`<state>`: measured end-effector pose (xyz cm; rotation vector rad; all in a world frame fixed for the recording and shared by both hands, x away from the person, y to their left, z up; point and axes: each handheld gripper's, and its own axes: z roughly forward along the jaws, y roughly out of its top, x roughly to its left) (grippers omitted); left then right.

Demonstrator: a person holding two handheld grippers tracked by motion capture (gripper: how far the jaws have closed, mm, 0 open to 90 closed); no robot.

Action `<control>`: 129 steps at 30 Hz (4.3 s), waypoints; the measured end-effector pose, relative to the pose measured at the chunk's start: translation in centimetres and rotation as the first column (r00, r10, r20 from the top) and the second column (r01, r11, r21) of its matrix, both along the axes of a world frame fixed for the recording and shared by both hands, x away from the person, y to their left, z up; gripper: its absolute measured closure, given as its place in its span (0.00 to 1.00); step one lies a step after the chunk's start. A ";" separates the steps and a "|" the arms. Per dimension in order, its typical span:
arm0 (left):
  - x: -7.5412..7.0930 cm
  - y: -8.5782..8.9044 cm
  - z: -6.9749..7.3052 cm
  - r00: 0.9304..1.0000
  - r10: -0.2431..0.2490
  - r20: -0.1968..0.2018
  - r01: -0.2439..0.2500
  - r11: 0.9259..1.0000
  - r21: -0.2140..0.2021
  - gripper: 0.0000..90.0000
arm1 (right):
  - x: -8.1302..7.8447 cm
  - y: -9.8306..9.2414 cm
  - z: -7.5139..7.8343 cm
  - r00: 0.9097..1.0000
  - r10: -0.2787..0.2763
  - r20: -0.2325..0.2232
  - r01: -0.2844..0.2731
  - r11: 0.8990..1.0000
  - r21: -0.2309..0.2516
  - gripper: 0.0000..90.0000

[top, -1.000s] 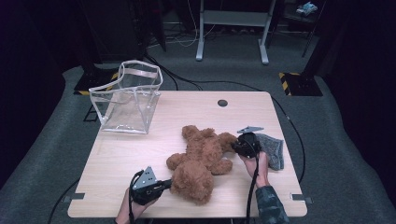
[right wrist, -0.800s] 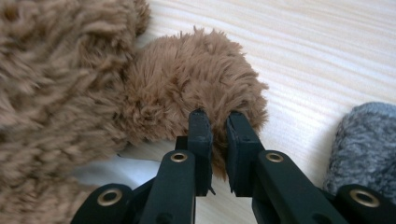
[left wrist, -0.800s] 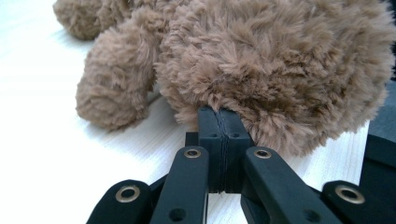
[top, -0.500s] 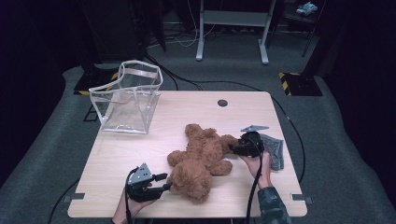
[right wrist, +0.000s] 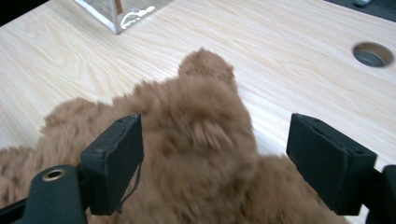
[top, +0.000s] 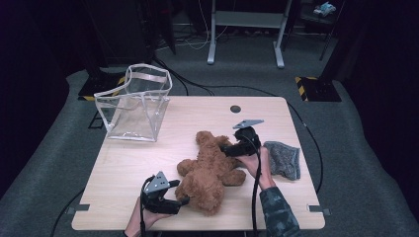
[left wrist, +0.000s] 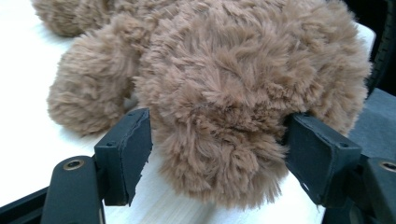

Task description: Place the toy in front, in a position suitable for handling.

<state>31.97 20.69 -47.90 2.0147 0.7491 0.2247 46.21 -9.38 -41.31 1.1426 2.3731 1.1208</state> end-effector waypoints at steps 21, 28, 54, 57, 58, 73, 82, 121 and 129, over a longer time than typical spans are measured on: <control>0.3 0.3 -0.8 0.998 -0.058 -0.016 0.057 0.996 -0.063 0.80 | 0.8 1.6 -1.0 0.998 0.064 -0.020 -0.064 0.997 0.040 0.91; 0.8 0.8 -0.4 0.999 -0.037 -0.021 0.035 0.994 -0.101 0.81 | 0.2 1.2 0.3 0.999 0.040 0.018 -0.040 0.998 0.038 0.92; 6.4 3.2 5.5 0.999 0.025 0.023 -0.020 0.984 -0.175 0.83 | -1.6 -0.3 6.6 0.984 -0.119 0.131 0.117 0.993 0.026 0.92; 7.2 3.1 6.3 0.999 0.031 0.029 -0.026 0.984 -0.175 0.83 | -1.8 -0.3 7.5 0.981 -0.131 0.144 0.131 0.991 0.012 0.92; 7.7 3.2 6.5 0.999 0.041 0.025 -0.036 0.984 -0.173 0.83 | -1.9 -0.3 8.1 0.979 -0.139 0.150 0.140 0.990 0.001 0.92; 13.2 3.7 6.7 0.996 0.082 -0.044 -0.086 0.990 -0.112 0.85 | -2.2 0.0 8.3 0.978 -0.177 0.107 0.179 0.984 -0.014 0.92; 15.8 3.2 3.9 0.989 0.113 -0.097 -0.119 0.991 -0.055 0.84 | -1.1 0.6 5.0 0.973 -0.223 0.053 0.226 0.973 -0.056 0.92; 12.6 -0.8 3.7 0.968 0.249 -0.028 -0.249 0.968 0.016 0.33 | 1.5 -1.9 -2.7 0.988 -0.143 -0.063 0.144 0.989 0.015 0.33; 13.2 -0.7 2.7 0.970 0.240 -0.031 -0.239 0.971 0.034 0.62 | 1.3 -1.7 -3.2 0.990 -0.127 -0.056 0.129 0.992 0.020 0.72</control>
